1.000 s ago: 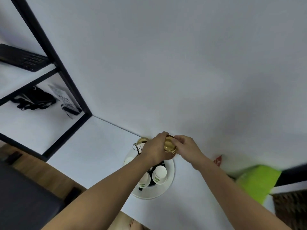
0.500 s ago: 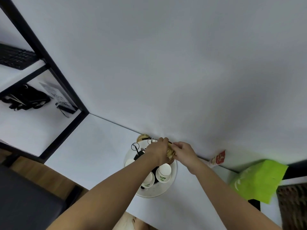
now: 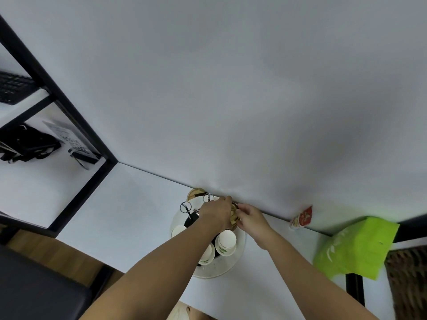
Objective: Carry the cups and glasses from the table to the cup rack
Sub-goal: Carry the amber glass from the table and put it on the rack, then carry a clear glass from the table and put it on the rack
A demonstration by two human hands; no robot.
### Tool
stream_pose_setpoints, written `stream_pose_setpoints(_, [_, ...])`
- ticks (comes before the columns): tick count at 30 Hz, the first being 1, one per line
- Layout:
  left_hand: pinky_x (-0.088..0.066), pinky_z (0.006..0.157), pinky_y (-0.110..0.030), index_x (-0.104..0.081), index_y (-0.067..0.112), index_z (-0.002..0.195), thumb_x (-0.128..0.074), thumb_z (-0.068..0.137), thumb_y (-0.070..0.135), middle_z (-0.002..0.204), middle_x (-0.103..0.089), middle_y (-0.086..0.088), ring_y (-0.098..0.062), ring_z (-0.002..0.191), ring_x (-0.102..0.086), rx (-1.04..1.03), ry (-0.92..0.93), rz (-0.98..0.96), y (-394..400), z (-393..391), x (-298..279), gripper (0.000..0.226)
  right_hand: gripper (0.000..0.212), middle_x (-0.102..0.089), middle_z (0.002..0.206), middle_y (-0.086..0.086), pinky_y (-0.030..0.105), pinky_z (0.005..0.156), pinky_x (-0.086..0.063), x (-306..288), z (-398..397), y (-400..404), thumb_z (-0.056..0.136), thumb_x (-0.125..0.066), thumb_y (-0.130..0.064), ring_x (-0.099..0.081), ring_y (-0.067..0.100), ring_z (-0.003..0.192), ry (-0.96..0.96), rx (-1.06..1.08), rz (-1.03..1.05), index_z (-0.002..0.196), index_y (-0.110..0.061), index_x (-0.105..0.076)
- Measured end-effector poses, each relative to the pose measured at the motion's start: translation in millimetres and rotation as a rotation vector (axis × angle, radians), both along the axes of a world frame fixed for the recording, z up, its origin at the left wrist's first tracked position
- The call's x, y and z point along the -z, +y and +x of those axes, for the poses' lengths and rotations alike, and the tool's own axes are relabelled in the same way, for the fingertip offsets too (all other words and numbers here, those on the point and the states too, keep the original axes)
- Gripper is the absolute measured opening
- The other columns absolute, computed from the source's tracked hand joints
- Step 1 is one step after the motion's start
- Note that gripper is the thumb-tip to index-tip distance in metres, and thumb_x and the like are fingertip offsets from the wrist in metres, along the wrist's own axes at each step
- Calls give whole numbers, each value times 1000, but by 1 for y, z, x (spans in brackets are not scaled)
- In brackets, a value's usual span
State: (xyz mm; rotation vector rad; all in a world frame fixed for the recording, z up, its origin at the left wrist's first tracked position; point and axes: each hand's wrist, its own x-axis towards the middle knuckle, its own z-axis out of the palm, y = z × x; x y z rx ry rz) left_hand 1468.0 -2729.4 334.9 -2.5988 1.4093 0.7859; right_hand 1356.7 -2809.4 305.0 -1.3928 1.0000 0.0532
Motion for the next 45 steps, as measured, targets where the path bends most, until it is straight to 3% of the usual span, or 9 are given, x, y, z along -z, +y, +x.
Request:
stream_pose_setpoints(4, [-50,81,-41,-27,20,149,-75,83,35,135,-53,-6,-33,113,-64,-20,30,-41,0,-1,-7,83,42,-57,134,-7,40,108,-46,-26,4,1,98,-53,-31,-56,17,124,29,-100,-98,139,-23,-53])
stream_pose_setpoints(8, [-50,82,-39,-27,23,149,-70,87,32,137,-52,-4,-33,113,-63,-32,-14,-142,-2,9,-38,76,43,-51,138,-2,27,105,-38,-63,12,-7,102,-49,-25,-48,16,131,2,-172,-259,144,-18,-47])
stream_pose_setpoints(15, [-52,89,-39,-29,26,151,-63,94,40,140,-57,0,-28,117,-62,-119,-185,-395,7,38,-162,68,33,-57,125,-6,37,101,-47,-173,31,-28,102,-51,-28,-59,19,117,-240,-232,-579,134,-21,-54])
stream_pose_setpoints(20, [-50,92,-37,-38,31,145,-56,96,37,142,-53,10,-20,115,-62,-249,-304,-680,31,42,-272,53,30,-60,123,-13,20,77,-45,-283,31,-28,100,-53,-31,-61,-3,86,-505,-216,-781,130,-30,-57])
stream_pose_setpoints(25, [-52,89,-39,-39,31,143,-56,96,36,141,-50,12,-19,107,-64,-307,-479,-846,78,24,-341,50,30,-56,119,-21,17,73,-44,-354,20,1,98,-56,-33,-56,-11,89,-719,-227,-897,129,-34,-54])
stream_pose_setpoints(31, [-55,83,-41,-39,30,142,-57,94,37,140,-49,14,-18,100,-66,-430,-601,-893,151,-9,-364,51,32,-55,118,-21,18,72,-44,-377,22,51,97,-59,-35,-58,-7,90,-828,-365,-849,128,-36,-52])
stream_pose_setpoints(35, [-53,85,-40,-36,32,142,-56,95,40,142,-46,16,-14,111,-62,-572,-663,-842,219,-36,-362,52,29,-57,116,-21,18,72,-44,-376,28,117,96,-60,-33,-57,-5,90,-919,-521,-722,124,-38,-54])
stream_pose_setpoints(39, [-54,85,-43,-36,32,140,-56,96,43,140,-49,13,-16,113,-61,-747,-717,-820,304,-72,-358,49,27,-58,113,-18,8,69,-45,-373,28,204,97,-61,-29,-58,-3,83,-1006,-713,-618,123,-34,-55])
stream_pose_setpoints(45, [-54,86,-43,-38,32,140,-56,96,43,142,-45,14,-15,113,-61,-1049,-816,-741,452,-180,-351,49,24,-61,111,-14,22,81,-50,-379,-16,361,97,-61,-28,-61,6,93,-1145,-1022,-447,120,-35,-56])
